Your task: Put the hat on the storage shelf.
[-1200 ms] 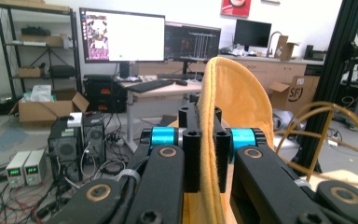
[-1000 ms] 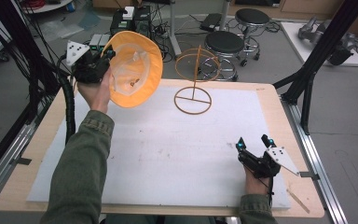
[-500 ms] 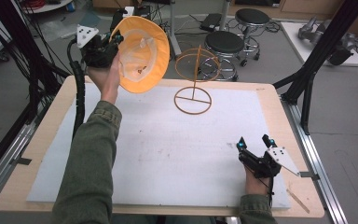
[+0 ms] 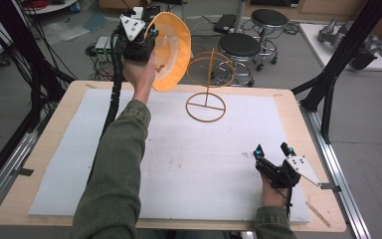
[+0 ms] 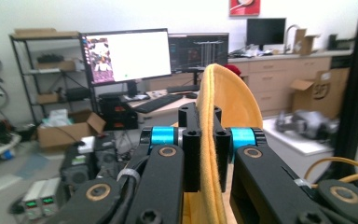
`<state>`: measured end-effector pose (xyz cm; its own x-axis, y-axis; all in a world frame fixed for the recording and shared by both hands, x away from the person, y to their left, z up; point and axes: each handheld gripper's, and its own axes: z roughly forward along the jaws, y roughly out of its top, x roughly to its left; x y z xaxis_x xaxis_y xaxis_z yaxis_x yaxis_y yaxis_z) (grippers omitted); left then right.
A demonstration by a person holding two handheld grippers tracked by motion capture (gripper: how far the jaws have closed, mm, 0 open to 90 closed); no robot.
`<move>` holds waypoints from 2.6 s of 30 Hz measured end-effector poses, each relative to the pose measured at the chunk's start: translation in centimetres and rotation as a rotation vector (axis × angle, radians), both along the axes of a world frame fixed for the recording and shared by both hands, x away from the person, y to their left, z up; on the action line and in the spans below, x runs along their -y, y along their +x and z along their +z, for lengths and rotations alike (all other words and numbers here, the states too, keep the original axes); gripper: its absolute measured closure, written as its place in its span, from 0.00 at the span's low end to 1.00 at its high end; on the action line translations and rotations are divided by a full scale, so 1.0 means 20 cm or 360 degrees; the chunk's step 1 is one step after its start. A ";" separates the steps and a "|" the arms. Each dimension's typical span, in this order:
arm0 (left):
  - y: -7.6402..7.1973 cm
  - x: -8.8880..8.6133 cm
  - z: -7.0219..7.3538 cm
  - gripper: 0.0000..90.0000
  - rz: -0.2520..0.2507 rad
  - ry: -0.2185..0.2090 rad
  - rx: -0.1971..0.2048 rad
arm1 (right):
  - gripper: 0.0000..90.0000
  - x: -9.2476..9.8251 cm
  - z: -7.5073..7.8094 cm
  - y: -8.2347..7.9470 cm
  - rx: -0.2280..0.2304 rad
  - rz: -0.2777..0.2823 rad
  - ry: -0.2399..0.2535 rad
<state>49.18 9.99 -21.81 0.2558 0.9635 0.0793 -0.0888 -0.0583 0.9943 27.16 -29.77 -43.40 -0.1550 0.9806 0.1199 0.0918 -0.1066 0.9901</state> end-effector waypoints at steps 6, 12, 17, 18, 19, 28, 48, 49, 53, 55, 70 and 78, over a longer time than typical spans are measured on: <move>0.02 0.15 0.03 0.97 -0.0098 0.0011 0.0067 | 0.13 0.01 0.00 0.00 0.0002 -0.0004 0.0014; 0.01 0.33 0.05 0.97 -0.0296 0.0027 0.0136 | 0.13 0.01 0.00 0.00 -0.0008 -0.0008 0.0043; 0.03 0.46 0.05 0.97 -0.0501 0.0031 0.0137 | 0.13 0.01 0.00 0.00 0.0002 -0.0015 0.0049; 0.03 0.49 0.05 0.97 -0.0546 0.0035 0.0130 | 0.13 0.01 0.00 0.00 -0.0005 -0.0019 0.0061; 0.03 0.53 0.04 0.97 -0.0594 0.0057 0.0115 | 0.13 0.02 0.00 0.00 0.0004 -0.0021 0.0057; 0.02 0.76 -0.07 0.97 -0.0770 0.0248 0.0032 | 0.13 0.02 0.01 -0.01 0.0016 -0.0029 0.0052; 0.03 0.91 -0.44 0.96 -0.0852 0.0580 -0.0263 | 0.13 0.03 0.01 -0.01 0.0009 -0.0031 0.0049; 0.02 0.92 -0.44 0.96 -0.0846 0.0575 -0.0266 | 0.13 0.03 0.01 0.00 0.0010 -0.0030 0.0049; 0.01 0.94 -0.48 0.90 -0.0815 0.0599 -0.0282 | 0.13 0.03 0.01 -0.01 0.0010 -0.0031 0.0048; 0.01 0.94 -0.48 0.89 -0.0806 0.0627 -0.0277 | 0.13 0.03 0.01 -0.01 0.0010 -0.0029 0.0044; -0.02 0.92 -0.45 0.59 -0.0903 0.0537 -0.0272 | 0.13 0.03 0.01 -0.01 0.0021 -0.0031 0.0029; -0.05 0.92 -0.42 0.41 -0.0956 0.0481 -0.0213 | 0.13 0.03 0.01 -0.01 0.0017 -0.0035 0.0038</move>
